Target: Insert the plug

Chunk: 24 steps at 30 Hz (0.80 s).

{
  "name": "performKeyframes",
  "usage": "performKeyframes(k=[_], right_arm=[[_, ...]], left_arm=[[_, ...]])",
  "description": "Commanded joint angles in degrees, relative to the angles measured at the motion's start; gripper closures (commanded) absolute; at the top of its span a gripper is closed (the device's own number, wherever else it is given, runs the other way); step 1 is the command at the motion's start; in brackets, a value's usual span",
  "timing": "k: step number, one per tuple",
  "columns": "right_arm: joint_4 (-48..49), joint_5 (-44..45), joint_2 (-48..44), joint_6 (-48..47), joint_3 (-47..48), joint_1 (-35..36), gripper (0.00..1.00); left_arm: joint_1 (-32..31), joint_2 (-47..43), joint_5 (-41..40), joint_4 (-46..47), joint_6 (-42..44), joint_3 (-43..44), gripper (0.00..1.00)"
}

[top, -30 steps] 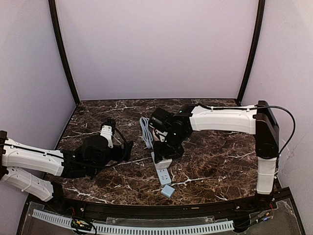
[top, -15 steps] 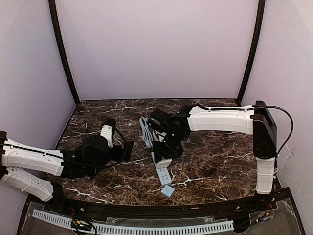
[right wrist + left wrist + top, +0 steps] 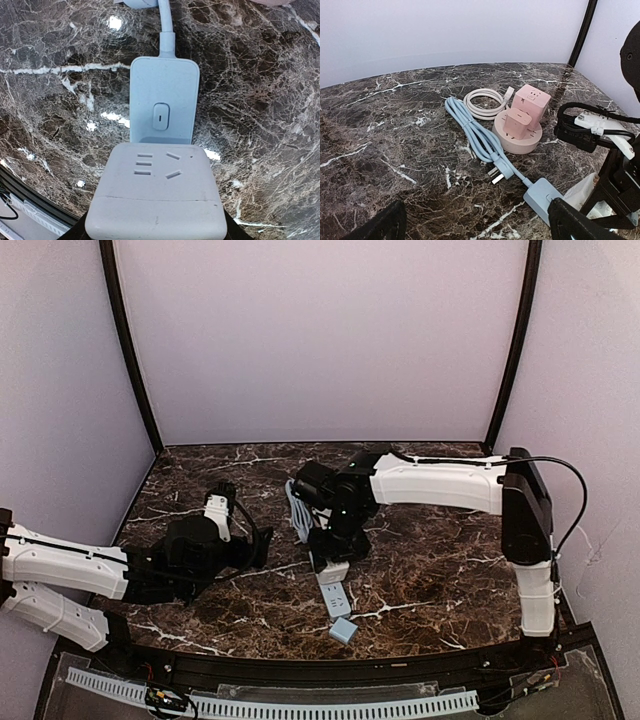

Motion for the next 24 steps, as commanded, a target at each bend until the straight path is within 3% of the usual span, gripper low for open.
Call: performKeyframes(k=[1, 24], right_arm=[[-2.0, 3.7, 5.1, 0.1, 0.1, 0.2, 1.0], [-3.9, 6.1, 12.8, 0.8, 4.0, 0.9, 1.0]], left_arm=[[0.3, -1.1, 0.1, 0.0, -0.3, -1.2, 0.02], [0.3, -1.1, 0.9, -0.6, -0.6, -0.9, 0.02]])
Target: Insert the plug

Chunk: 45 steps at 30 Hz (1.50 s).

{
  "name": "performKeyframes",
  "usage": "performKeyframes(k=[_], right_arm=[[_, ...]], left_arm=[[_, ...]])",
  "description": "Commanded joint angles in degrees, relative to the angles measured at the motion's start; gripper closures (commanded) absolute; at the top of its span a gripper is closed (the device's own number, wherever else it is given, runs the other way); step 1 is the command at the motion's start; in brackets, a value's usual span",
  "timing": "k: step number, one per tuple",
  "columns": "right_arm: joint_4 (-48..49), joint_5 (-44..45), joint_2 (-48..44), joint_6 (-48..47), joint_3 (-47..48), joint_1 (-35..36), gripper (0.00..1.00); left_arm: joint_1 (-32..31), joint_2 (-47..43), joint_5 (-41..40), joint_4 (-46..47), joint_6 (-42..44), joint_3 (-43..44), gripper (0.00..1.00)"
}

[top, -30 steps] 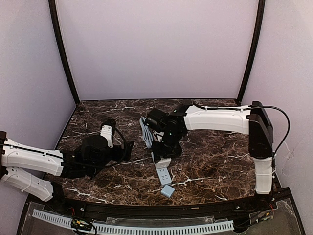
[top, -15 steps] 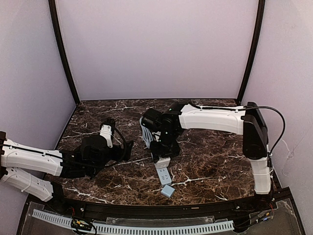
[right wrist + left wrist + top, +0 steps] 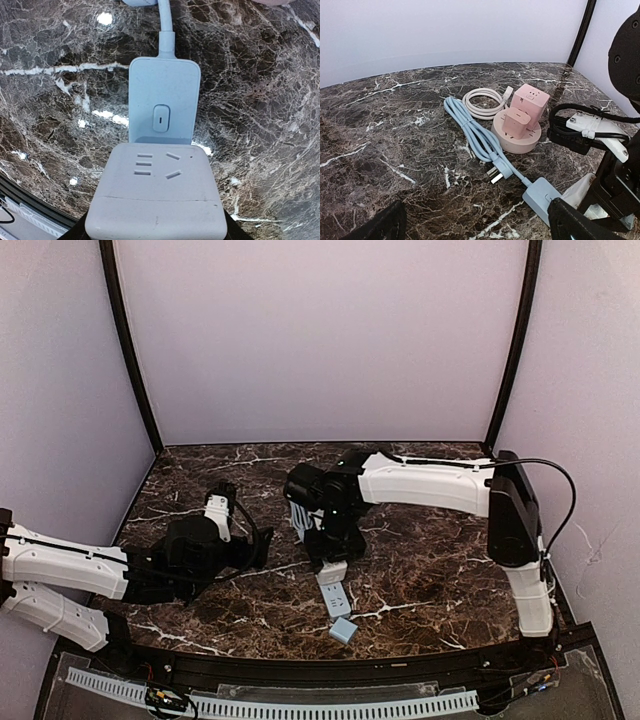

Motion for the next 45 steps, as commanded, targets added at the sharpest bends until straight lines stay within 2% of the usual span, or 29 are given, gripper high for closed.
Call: performKeyframes(k=[1, 11, 16, 23, 29, 32, 40, 45], right_arm=[[1.8, 4.7, 8.9, 0.5, -2.5, 0.4, 1.0], [2.9, 5.0, 13.0, 0.9, -2.0, 0.7, 1.0], [4.5, 4.2, 11.9, 0.4, -2.5, 1.0, 0.99], [5.4, 4.1, 5.6, -0.3, -0.6, 1.8, 0.57], [6.8, 4.7, -0.6, -1.8, -1.1, 1.9, 0.47], [9.9, 2.6, -4.1, -3.0, -3.0, 1.9, 0.32], [15.4, 2.9, -11.5, -5.7, -7.5, 1.9, 0.03], [16.9, 6.3, -18.9, -6.4, -13.0, 1.8, 0.01]], left_arm=[[0.3, -1.1, 0.7, -0.5, -0.6, -1.0, 0.02], [0.3, -1.0, 1.4, -0.6, -0.8, -0.8, 0.02], [0.3, -1.0, 1.8, -0.6, -0.5, -0.9, 0.02], [0.3, -1.0, 2.2, 0.1, 0.0, -1.4, 0.02], [0.3, -0.7, 2.4, 0.5, 0.7, -1.6, 0.02], [0.3, -0.4, 2.7, 0.8, 1.1, -1.5, 0.02], [0.3, 0.1, 5.8, 2.4, 3.7, -1.4, 0.02], [0.2, 0.3, 10.0, 3.9, 7.6, -1.4, 0.01]])
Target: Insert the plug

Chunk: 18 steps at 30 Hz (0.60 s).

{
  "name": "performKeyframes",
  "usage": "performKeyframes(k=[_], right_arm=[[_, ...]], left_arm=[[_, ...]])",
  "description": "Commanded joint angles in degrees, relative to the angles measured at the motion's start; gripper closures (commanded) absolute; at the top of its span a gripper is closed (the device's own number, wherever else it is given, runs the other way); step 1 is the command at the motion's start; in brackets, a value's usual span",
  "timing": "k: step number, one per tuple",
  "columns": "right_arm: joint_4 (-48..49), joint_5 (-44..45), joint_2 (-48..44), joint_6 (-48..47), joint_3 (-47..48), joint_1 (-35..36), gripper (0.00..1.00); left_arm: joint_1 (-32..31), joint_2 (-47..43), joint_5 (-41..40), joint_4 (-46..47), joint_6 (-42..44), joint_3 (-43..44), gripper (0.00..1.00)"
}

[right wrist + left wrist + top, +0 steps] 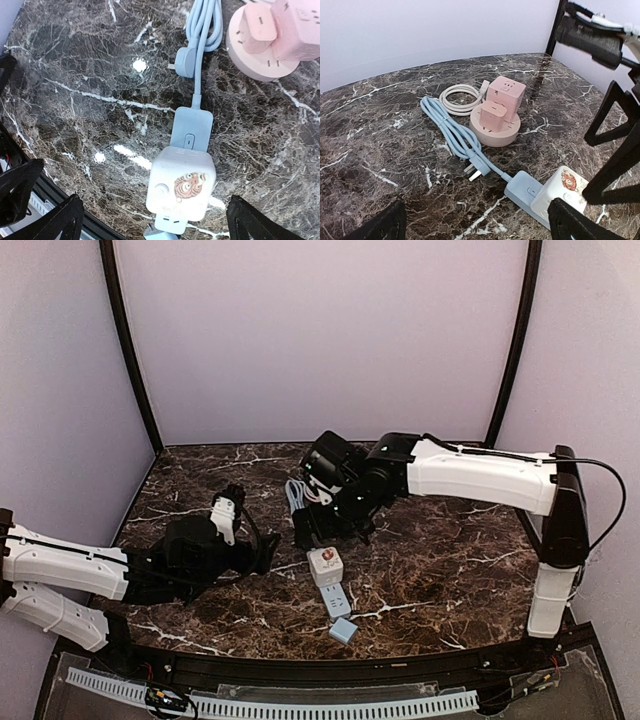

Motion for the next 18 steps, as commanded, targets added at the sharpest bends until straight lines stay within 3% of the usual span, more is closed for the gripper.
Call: performKeyframes(k=[1, 9, 14, 18], right_arm=[[3.3, 4.1, -7.2, -1.5, -5.8, 0.4, 0.01], [12.1, 7.5, -26.0, -1.5, -26.0, 0.4, 0.01], [18.9, 7.6, -36.5, -1.8, -37.9, 0.5, 0.01], [23.4, 6.8, -42.4, -2.1, -44.9, 0.5, 0.01]], left_arm=[[0.2, 0.5, 6.5, 2.9, 4.7, -0.9, 0.01], [-2.9, 2.3, 19.3, 4.6, 11.2, -0.8, 0.02], [-9.5, 3.5, 15.3, -1.7, 13.0, 1.9, 0.02], [-12.8, 5.4, 16.7, -5.1, 10.9, 3.2, 0.02]])
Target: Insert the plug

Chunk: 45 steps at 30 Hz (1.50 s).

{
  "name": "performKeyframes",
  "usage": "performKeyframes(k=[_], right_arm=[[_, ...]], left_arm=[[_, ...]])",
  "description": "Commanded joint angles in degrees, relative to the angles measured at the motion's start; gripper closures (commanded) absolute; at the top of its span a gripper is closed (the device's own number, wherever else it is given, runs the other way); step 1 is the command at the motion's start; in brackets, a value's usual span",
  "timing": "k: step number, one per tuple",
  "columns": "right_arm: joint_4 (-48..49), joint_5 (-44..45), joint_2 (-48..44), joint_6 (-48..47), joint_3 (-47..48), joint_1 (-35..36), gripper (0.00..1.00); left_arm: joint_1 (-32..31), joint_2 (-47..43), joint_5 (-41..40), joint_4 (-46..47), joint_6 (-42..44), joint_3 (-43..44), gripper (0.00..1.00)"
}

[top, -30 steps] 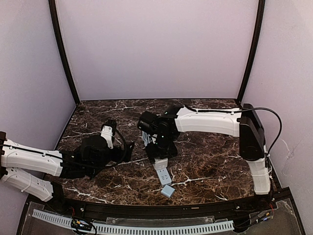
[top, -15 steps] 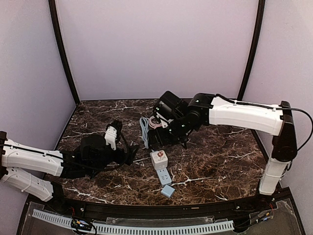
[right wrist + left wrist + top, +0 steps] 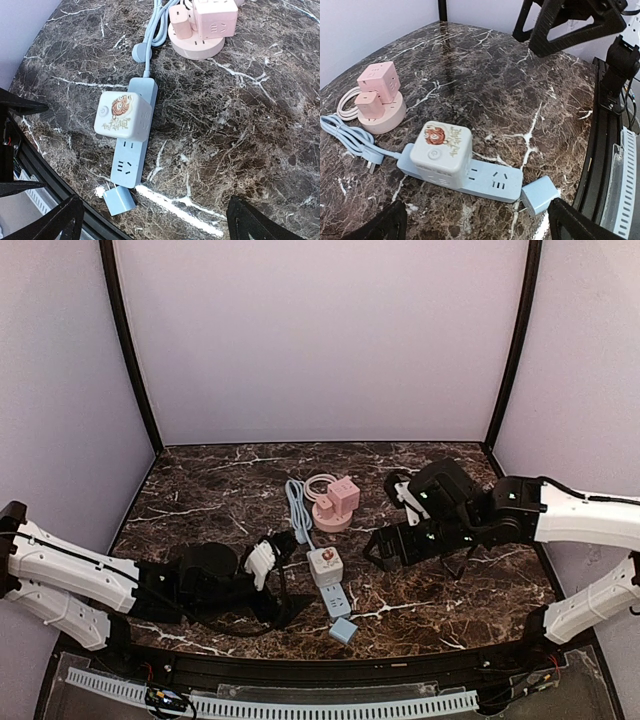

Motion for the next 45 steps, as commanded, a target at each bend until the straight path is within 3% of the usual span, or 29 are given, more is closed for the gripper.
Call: performKeyframes(k=[1, 11, 21, 26, 33, 45], right_arm=[[8.5, -0.3, -4.8, -0.7, -6.2, 0.5, 0.01], [10.1, -2.1, -7.6, -2.9, -9.8, 0.5, 0.01], [12.4, -5.1, -14.0, -3.2, -14.7, 0.5, 0.01], [13.0, -5.8, -17.5, -2.6, -17.1, 0.5, 0.01], [13.1, -6.8, -18.2, -2.9, -17.8, 0.5, 0.01], [13.4, -7.1, -19.2, -2.9, -19.2, 0.5, 0.01]], left_arm=[[-3.2, 1.8, 1.5, -5.9, -1.1, 1.6, 0.02], [-11.9, 8.5, 8.1, -12.9, 0.4, 5.5, 0.05], [-12.5, 16.9, 14.7, -9.4, 2.7, 8.6, 0.12], [-12.5, 20.1, 12.1, -9.4, 3.7, 10.8, 0.16], [-12.5, 23.3, 5.0, -9.3, 4.1, 13.0, 0.34], [-12.4, 29.6, 1.7, -9.2, 7.5, 17.5, 0.36]])
